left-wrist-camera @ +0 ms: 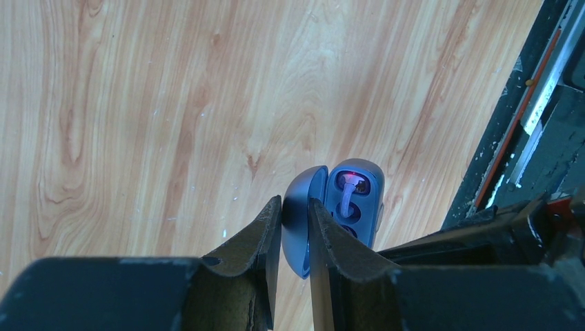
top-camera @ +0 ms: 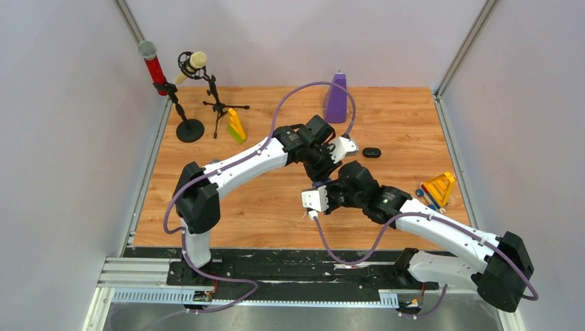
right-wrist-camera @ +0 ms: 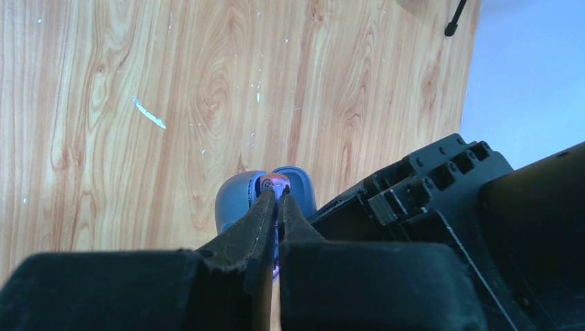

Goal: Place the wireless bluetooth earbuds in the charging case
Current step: Place the earbud in the charging case.

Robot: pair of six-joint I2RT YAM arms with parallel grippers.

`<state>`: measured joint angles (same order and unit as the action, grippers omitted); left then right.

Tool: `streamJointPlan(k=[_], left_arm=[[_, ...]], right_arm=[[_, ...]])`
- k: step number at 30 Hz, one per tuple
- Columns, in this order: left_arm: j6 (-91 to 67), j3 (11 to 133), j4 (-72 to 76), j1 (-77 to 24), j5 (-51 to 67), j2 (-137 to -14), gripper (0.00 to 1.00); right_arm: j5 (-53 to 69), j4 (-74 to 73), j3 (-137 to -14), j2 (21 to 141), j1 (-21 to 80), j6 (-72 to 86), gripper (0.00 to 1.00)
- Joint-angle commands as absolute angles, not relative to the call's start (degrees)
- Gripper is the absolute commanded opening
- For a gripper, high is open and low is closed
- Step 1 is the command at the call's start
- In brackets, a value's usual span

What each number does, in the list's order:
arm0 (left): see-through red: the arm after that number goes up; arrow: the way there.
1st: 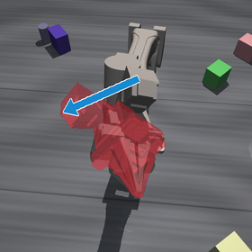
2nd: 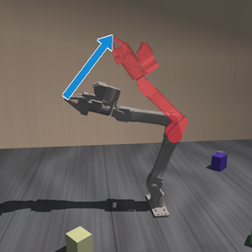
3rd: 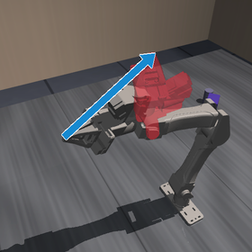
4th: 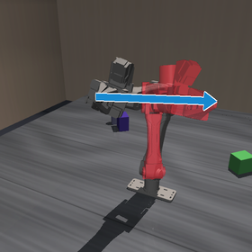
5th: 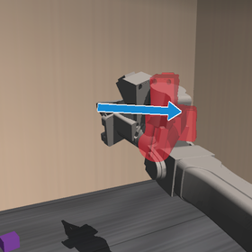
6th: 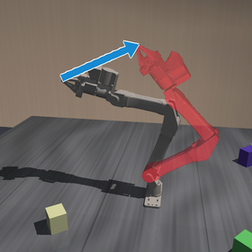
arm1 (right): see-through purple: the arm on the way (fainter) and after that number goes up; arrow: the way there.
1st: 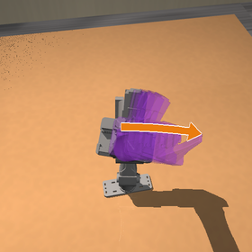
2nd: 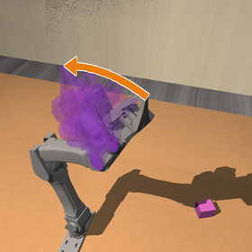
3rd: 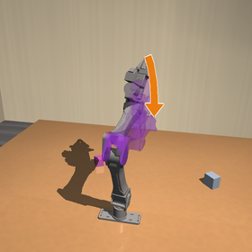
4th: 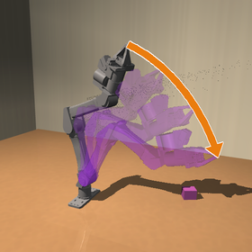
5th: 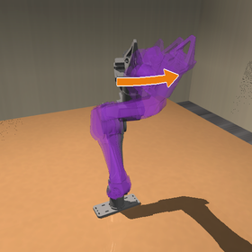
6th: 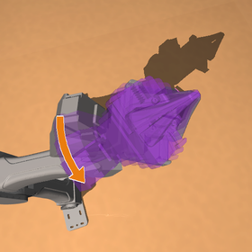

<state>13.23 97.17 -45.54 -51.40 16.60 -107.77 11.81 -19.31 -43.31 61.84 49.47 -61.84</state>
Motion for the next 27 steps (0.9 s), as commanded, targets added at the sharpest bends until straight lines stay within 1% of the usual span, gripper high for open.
streamJointPlan(k=[1, 17, 27], left_arm=[[14.4, 97.3, -44.6, -52.0, 17.4, -104.4, 0.28], [14.8, 96.4, -43.7, -52.1, 15.0, -104.4, 0.27], [14.6, 96.8, -43.7, -52.2, 15.2, -104.1, 0.27]], right_arm=[[10.7, -16.7, -43.1, 62.4, 49.8, -62.9, 0.0], [9.6, -19.3, -44.8, 62.4, 49.9, -63.0, 0.0], [12.3, -20.7, -44.8, 63.1, 50.3, -62.2, 0.0]])
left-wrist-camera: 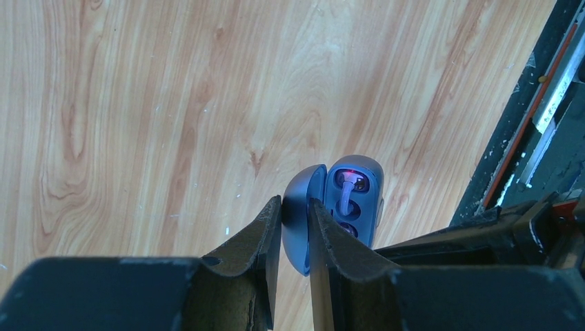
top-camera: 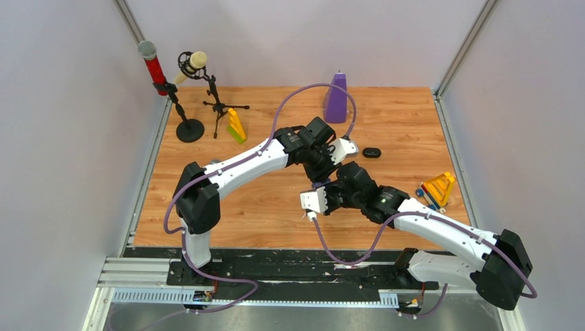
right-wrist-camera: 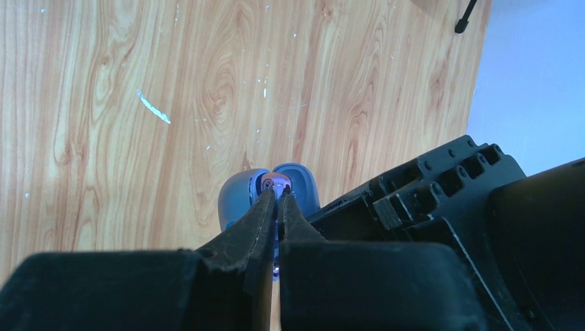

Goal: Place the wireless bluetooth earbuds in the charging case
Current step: Place the earbud in the charging case.

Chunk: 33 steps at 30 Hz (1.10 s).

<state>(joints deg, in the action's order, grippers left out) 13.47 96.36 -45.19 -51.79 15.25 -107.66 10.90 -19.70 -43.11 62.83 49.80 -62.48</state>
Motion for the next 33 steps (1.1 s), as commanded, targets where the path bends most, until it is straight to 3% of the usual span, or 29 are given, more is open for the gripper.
streamJointPlan(k=[1, 11, 16, 33], left_arm=[[14.7, 96.7, -43.6, -52.3, 15.1, -104.0, 0.27], [14.7, 96.5, -43.4, -52.3, 15.2, -103.8, 0.27], [14.8, 96.4, -43.3, -52.5, 14.9, -103.6, 0.27], [15.2, 95.8, -42.8, -53.5, 14.3, -102.8, 0.27]], right_arm=[[12.5, -20.8, -44.8, 63.0, 50.3, -62.2, 0.0], [11.8, -20.8, -45.3, 63.6, 50.4, -62.0, 0.01], [11.3, -20.6, -45.9, 63.9, 50.4, -61.7, 0.1], [9.7, -19.8, -47.1, 63.6, 50.4, -60.8, 0.22]])
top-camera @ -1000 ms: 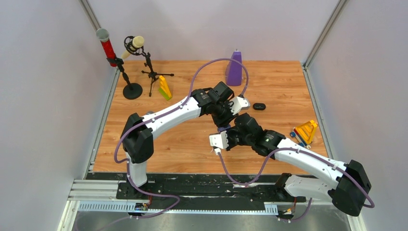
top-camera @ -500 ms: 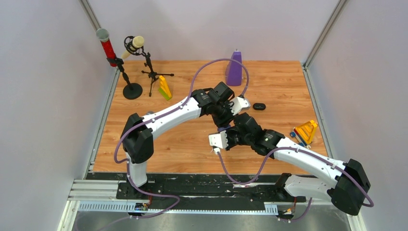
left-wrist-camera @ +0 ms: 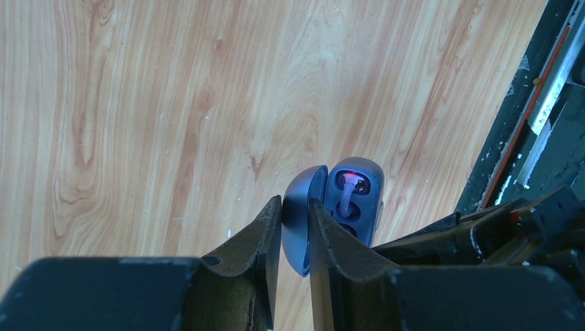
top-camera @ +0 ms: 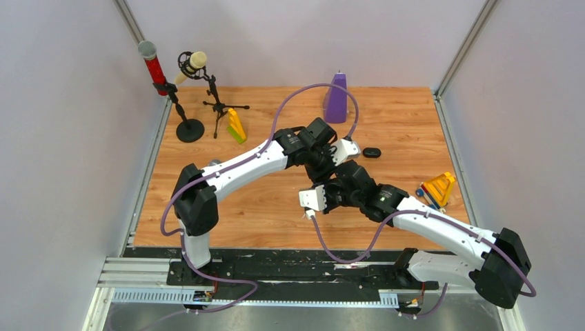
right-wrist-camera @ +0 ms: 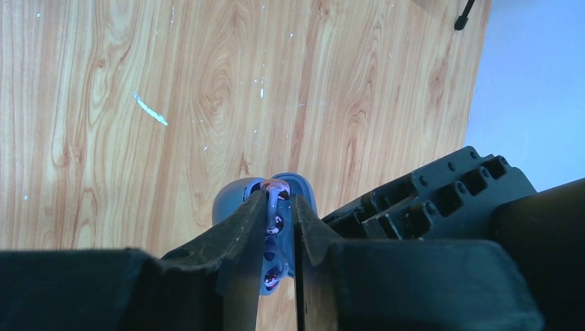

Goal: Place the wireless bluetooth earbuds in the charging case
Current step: Place the earbud in the charging case.

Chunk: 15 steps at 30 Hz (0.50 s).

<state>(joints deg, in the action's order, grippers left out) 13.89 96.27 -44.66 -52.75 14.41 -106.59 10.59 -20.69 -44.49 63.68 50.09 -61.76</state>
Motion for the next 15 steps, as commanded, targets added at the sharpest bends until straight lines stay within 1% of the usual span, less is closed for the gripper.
streamJointPlan(k=[1, 4, 9, 15], left_arm=[[15.2, 95.7, -42.7, -53.5, 14.2, -102.8, 0.27], [15.2, 95.7, -42.7, -53.5, 14.2, -102.8, 0.27], [15.3, 95.6, -42.7, -53.6, 13.8, -102.7, 0.27], [15.5, 95.5, -42.5, -53.7, 13.6, -102.7, 0.27]], right_arm=[[9.6, -19.8, -47.3, 63.6, 50.4, -60.7, 0.23], [9.3, -19.8, -47.6, 63.4, 50.4, -60.7, 0.23], [8.9, -19.9, -47.3, 63.0, 50.4, -60.7, 0.17], [8.8, -20.6, -47.6, 62.2, 50.4, -60.7, 0.17]])
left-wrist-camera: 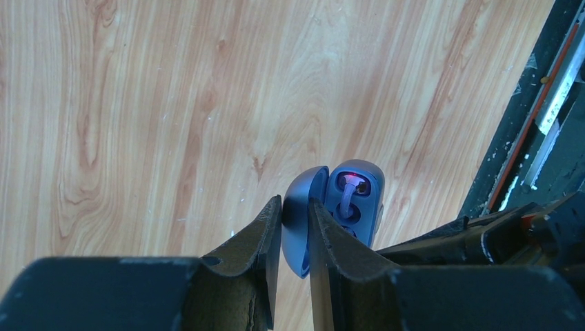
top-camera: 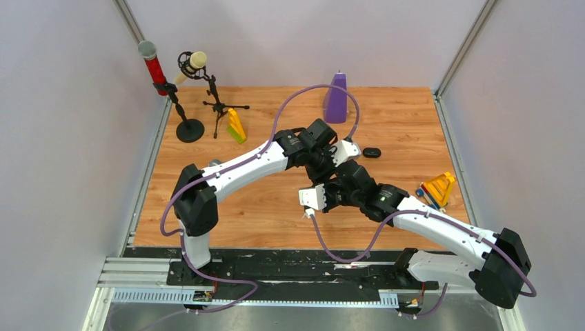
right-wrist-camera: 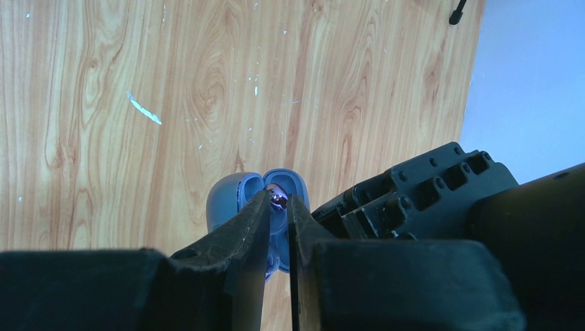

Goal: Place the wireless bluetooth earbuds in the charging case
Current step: Place the earbud in the charging case.

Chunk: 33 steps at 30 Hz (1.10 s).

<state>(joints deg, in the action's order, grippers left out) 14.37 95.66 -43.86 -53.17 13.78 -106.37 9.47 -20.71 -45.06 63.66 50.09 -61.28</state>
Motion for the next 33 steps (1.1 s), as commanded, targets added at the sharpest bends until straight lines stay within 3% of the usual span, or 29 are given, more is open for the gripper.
streamJointPlan(k=[1, 13, 19, 33], left_arm=[[15.6, 95.5, -42.6, -53.7, 13.6, -102.8, 0.27], [15.6, 95.5, -42.2, -53.7, 13.1, -102.6, 0.27], [15.0, 95.3, -41.6, -53.7, 13.0, -102.0, 0.27], [13.9, 96.1, -42.0, -53.6, 13.4, -102.0, 0.27]], right_arm=[[8.9, -20.9, -47.9, 62.1, 50.4, -60.6, 0.17], [9.5, -23.4, -51.7, 62.2, 50.3, -57.1, 0.17], [15.9, -28.9, -56.5, 61.3, 47.9, -51.1, 0.18], [21.6, -22.1, -49.6, 58.1, 39.4, -41.2, 0.18]])
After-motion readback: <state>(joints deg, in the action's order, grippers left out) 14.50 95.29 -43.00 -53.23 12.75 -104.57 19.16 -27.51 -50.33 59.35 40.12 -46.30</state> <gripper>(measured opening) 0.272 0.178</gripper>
